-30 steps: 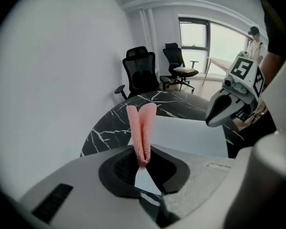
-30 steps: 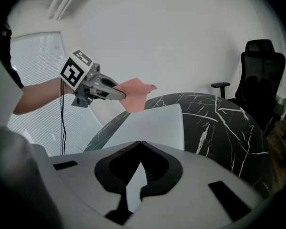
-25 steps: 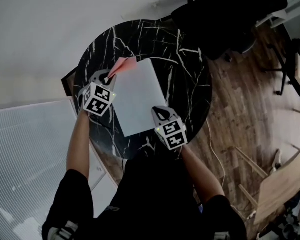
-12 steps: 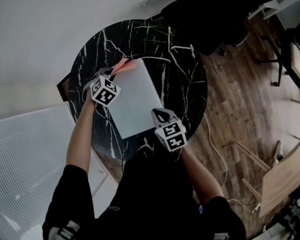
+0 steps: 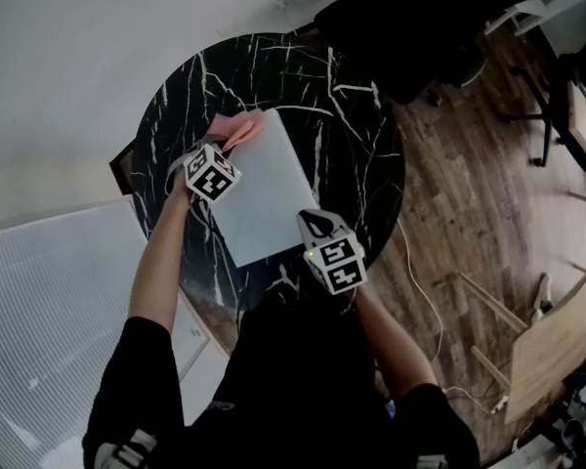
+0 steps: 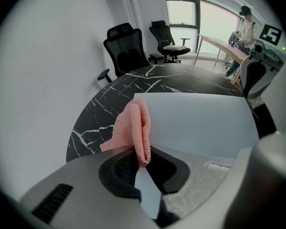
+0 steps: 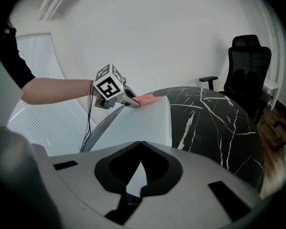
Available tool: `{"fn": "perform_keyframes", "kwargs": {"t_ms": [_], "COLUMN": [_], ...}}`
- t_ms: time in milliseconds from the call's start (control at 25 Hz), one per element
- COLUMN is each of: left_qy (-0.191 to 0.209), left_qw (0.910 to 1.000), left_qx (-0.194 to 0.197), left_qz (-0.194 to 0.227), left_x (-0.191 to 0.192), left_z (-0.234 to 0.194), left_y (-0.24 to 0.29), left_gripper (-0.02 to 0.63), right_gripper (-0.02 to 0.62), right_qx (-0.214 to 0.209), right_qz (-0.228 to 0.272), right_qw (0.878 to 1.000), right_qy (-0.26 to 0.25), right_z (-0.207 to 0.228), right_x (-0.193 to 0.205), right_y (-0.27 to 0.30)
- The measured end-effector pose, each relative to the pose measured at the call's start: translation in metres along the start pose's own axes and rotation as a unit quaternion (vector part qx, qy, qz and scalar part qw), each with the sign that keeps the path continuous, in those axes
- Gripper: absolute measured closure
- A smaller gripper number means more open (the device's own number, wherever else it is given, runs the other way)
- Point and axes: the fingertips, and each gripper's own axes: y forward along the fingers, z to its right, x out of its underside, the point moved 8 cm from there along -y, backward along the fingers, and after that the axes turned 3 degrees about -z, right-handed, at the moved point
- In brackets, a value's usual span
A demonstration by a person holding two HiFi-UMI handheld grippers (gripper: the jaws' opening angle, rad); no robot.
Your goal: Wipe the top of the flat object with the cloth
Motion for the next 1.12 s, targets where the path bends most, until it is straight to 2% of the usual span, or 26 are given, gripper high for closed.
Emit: {"fn": "perform_keyframes", "kwargs": {"t_ms": [480,1120], "left_qy": [-0.003,0.004], "left_qw": [0.9993,0.9982], "left_qx": [0.036,0.060], "left_qz": [-0.006,-0.006], "left_x": [0.004,0.017], "left_z": [0.019,0.056], "left_y": [-0.007,-0.017], "left_gripper": [0.586,0.586], "right_gripper": [0.601,0.601], "right_qx": [-0.003,-0.005], "right_qz": [0.006,0.013], "right_qw": [1.000,1.000], "right_qy": [0.002,-0.011], "right_z": [-0.006,-0.009], "right_x": [0.004,0.011], "right_y": [-0.004,-0.002]}}
